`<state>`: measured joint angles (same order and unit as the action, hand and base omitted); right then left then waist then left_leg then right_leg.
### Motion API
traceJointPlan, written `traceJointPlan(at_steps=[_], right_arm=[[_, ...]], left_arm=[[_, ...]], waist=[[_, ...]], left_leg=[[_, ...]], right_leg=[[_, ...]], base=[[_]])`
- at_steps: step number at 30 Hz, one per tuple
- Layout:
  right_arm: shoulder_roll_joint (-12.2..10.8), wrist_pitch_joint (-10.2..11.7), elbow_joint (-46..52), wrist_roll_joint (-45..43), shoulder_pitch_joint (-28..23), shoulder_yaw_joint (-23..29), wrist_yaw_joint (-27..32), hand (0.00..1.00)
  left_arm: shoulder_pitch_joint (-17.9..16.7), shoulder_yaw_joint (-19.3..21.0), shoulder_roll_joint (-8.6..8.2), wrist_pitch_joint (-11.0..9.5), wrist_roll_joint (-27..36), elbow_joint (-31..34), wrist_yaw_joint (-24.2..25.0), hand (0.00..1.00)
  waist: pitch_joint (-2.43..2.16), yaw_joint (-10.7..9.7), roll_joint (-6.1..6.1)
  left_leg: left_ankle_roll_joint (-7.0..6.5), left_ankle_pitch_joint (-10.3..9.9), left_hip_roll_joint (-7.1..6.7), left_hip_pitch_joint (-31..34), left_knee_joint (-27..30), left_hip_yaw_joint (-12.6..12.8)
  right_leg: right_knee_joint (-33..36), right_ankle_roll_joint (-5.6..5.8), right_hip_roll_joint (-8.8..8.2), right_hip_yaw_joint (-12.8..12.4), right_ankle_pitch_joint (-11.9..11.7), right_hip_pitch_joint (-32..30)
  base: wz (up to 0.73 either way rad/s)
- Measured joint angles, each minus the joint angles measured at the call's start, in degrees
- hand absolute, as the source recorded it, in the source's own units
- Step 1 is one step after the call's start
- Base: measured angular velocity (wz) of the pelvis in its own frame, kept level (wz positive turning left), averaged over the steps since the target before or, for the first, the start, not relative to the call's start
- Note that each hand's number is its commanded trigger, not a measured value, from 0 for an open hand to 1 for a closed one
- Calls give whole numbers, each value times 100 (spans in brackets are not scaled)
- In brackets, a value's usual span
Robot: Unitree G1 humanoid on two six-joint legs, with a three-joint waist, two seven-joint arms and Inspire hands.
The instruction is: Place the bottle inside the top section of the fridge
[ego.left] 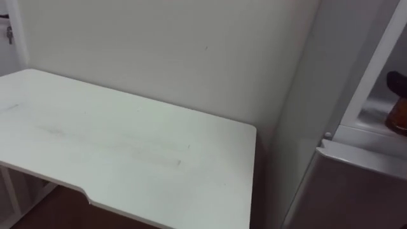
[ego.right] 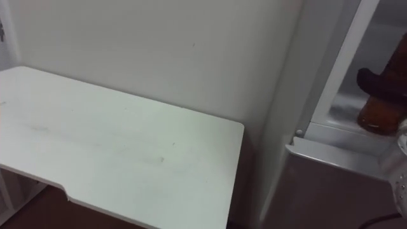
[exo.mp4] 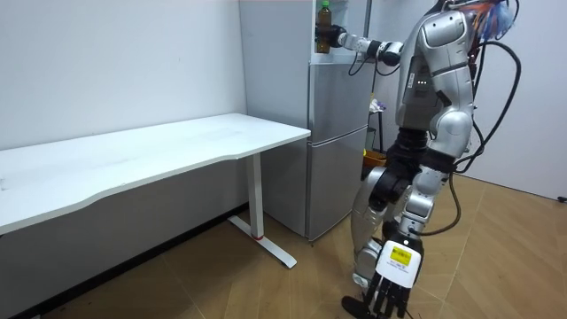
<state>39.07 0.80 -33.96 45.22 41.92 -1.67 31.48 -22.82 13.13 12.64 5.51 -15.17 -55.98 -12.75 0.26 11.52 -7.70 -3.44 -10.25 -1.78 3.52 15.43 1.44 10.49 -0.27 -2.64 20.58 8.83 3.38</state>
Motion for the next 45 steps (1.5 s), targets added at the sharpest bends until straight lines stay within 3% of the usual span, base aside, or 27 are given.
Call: traceJointPlan(at_steps=[11,17,25,34,40,45], right_arm=[[0,83,-536,-11,0,-165,-556,0],[0,109,-544,-32,-1,-213,-862,0],[-1,124,-571,-36,-9,-225,-1153,0],[-1,128,-428,-41,-17,-213,-979,0],[-1,224,376,-50,-51,-169,-680,0],[-12,307,786,-86,-270,-125,-635,0]], left_arm=[[29,-6,10,-89,-7,34,103,0],[27,-58,17,-119,-7,32,114,0],[79,-126,20,-128,-10,74,190,0],[92,-110,20,-144,-8,141,197,0],[111,-88,2,-209,-4,74,77,0],[199,-107,-72,-221,4,38,41,0]], waist=[[-3,110,-38],[5,23,-84],[39,-24,-44],[-5,-87,-50],[-39,-197,80],[-31,-215,98]], left_leg=[[-18,27,3,-9,-18,29],[-9,30,8,-27,-71,28],[-11,21,12,-124,-108,69],[-13,22,11,-166,-131,104],[-12,24,16,-257,-238,175],[-4,27,49,-436,-368,325]], right_leg=[[-94,-61,56,-27,-16,38],[-177,-70,65,-37,-20,72],[-179,-70,62,-61,-24,140],[-198,-65,55,-150,-27,133],[-187,-63,77,-240,-28,155],[-179,-64,63,-334,-29,226]], base=[[0],[0],[-1],[0],[-7],[-15]])
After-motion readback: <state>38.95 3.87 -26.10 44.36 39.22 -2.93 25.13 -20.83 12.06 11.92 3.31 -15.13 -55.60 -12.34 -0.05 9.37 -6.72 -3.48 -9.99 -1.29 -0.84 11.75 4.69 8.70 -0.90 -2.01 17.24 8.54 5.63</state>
